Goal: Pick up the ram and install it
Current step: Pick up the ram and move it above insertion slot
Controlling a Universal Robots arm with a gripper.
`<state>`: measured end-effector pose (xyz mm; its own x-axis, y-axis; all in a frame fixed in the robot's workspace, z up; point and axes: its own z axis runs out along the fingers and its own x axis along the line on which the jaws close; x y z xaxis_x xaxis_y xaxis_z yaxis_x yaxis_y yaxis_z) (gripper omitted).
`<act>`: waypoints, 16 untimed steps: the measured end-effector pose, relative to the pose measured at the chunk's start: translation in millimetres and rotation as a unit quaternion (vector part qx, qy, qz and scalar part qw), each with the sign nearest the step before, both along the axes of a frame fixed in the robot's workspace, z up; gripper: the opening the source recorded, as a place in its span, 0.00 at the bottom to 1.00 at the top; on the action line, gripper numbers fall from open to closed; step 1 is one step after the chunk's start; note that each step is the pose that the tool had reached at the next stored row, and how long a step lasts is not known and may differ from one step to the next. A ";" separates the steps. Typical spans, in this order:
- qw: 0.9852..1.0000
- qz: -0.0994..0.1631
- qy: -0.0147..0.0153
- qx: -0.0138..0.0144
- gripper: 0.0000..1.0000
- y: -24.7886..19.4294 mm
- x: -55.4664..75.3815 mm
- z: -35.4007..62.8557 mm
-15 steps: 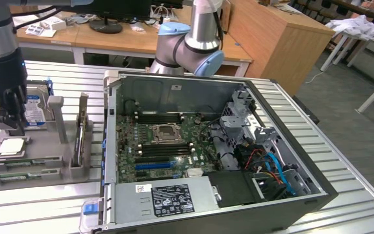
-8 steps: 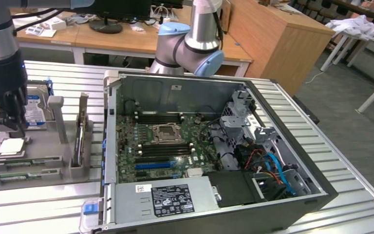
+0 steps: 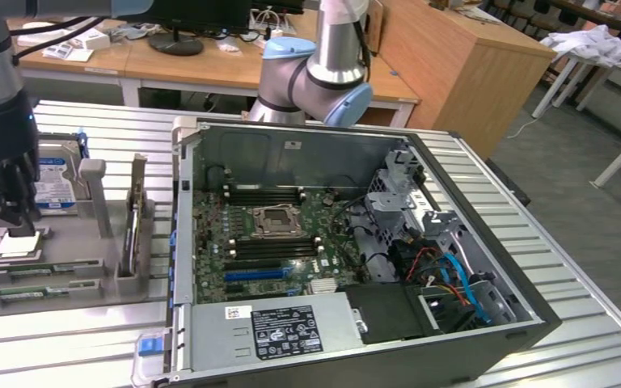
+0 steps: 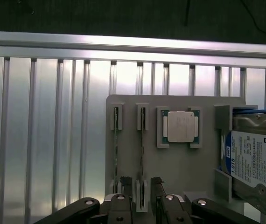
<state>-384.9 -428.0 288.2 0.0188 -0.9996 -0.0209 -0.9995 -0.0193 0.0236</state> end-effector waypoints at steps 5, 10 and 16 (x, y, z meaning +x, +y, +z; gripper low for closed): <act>1.000 0.000 0.000 0.000 0.30 -4.1 -0.6 0.0; 1.000 0.000 0.000 0.000 0.30 -4.2 -0.6 -0.5; 1.000 0.000 0.000 0.000 0.30 -5.0 -0.6 -8.8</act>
